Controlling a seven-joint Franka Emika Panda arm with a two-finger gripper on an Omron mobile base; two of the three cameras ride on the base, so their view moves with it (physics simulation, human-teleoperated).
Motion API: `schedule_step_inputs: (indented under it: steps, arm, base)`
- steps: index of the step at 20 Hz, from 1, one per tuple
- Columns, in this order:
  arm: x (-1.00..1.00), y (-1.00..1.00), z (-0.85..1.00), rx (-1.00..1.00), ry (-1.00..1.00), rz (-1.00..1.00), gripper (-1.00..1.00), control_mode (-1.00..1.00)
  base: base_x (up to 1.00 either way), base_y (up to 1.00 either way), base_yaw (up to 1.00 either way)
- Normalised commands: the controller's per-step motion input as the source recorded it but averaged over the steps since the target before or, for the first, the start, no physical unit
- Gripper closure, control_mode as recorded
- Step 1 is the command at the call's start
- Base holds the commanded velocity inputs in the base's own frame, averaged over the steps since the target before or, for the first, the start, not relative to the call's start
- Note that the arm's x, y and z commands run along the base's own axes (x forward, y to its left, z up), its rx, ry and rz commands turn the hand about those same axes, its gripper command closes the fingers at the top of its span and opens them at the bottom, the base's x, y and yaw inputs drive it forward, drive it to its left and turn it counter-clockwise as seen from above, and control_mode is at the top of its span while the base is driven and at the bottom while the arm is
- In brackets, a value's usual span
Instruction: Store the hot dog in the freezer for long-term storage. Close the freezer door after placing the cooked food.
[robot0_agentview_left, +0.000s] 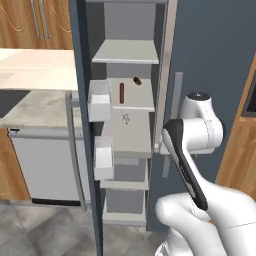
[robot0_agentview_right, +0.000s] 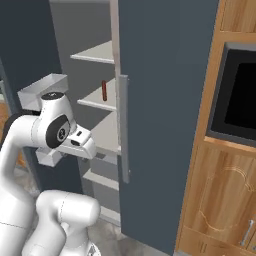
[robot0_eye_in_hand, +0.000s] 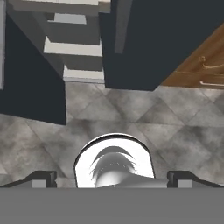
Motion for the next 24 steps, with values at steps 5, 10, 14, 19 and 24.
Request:
schedule_step_inputs:
  steps: [5,10,14,19,24]
  arm:
    - [0.0,0.0,0.0,0.0,0.0,0.0,-1.0,1.0]
    - [0.0,0.0,0.0,0.0,0.0,0.0,-1.0,1.0]
    - [0.0,0.0,0.0,0.0,0.0,0.0,-1.0,1.0]
    - [0.0,0.0,0.0,0.0,0.0,0.0,-1.0,1.0]
    - [0.0,0.0,0.0,0.0,0.0,0.0,-1.0,1.0]
  base:
    - [-0.44,0.52,-0.19]
    - [-0.25,0.62,-0.15]
    - [-0.07,0.47,-0.14]
    - [-0.25,0.22,-0.24]
    - [-0.23,0.26,-0.27]
